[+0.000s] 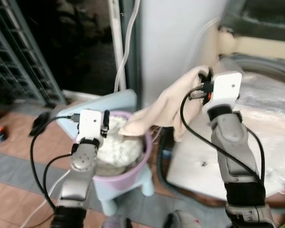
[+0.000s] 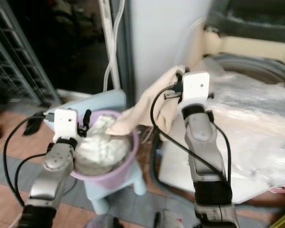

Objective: Clothes washing

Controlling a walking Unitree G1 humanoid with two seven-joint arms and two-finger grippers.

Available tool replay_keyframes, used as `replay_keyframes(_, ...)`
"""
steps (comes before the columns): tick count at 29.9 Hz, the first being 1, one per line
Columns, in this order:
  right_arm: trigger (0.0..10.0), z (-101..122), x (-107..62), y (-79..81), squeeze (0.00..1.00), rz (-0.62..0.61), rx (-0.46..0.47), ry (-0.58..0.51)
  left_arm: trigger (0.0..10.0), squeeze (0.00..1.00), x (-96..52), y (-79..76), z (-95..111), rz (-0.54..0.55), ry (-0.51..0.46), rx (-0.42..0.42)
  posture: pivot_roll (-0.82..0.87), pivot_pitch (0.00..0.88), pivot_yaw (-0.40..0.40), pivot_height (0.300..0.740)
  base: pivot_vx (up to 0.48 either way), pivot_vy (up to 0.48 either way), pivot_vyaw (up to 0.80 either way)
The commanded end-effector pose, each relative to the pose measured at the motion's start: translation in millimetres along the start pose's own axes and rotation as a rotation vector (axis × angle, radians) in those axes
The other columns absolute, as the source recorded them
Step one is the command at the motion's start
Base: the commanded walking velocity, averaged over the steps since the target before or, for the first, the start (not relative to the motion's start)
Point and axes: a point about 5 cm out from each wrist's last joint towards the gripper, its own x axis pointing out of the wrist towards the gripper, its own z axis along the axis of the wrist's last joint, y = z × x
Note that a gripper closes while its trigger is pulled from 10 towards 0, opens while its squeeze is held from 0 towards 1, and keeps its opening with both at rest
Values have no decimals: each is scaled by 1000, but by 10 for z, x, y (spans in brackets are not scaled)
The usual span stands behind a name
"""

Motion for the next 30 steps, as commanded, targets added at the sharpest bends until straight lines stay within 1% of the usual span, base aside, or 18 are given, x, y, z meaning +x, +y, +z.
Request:
replay_keyframes(1, 10000, -15, 43, -193, 0, -70, -31, -2, 10000, 0, 0, -34, -9, -13, 3, -6, -28, 0, 66, 740, 0, -251, -769)
replay_keyframes(3, 10000, -20, 80, -248, 0, -82, -42, -1, 10000, 0, 2, -38, -7, -14, 3, -7, -29, 0, 67, 740, 0, -126, -769)
replay_keyframes(8, 10000, -43, 122, -274, 0, -77, -41, 10, 10000, 0, 6, -34, -5, -9, 0, -16, -29, 0, 67, 740, 0, 0, -759)
replay_keyframes(13, 10000, -91, 125, -193, 0, -38, -28, 26, 10000, 0, 4, -7, 6, -7, -8, -29, -23, 4, 63, 740, 0, 0, 0)
replay_keyframes(15, 10000, -108, 119, -132, 0, -11, -16, 32, 10000, 0, 8, 12, 23, -6, -11, -34, -22, 16, 62, 740, 0, 0, 0)
replay_keyframes(20, 10000, -112, 112, -100, 0, 17, -3, 34, 10000, 0, -9, 70, 50, 5, -15, -55, -22, 45, 66, 740, 0, 0, 0)
replay_keyframes(21, 10000, -116, 109, -93, 0, 39, -4, 39, 10000, 0, -24, 87, 44, 17, -7, -57, -22, 61, 65, 740, 0, 0, 0)
replay_keyframes(23, 10000, -104, 113, -81, 0, 64, -17, 32, 10000, 0, -40, 95, 46, 21, -9, -60, -22, 61, 65, 740, 0, 0, 0)
replay_keyframes(25, 10000, -24, 158, -49, 0, 108, -32, -14, 10000, 0, -65, 104, 34, 32, 5, -72, -24, 80, 70, 740, 276, 0, 0)
replay_keyframes(29, 10000, 27, 209, -40, 0, 113, -33, -34, 10000, 0, -68, 108, 38, 31, 6, -74, -23, 85, 70, 740, 273, 0, 200)
replay_keyframes(30, 10000, 82, 279, -35, 0, 111, -25, -50, 10000, 0, -58, 121, 63, 31, -1, -72, -26, 80, 64, 740, 274, 0, 413)
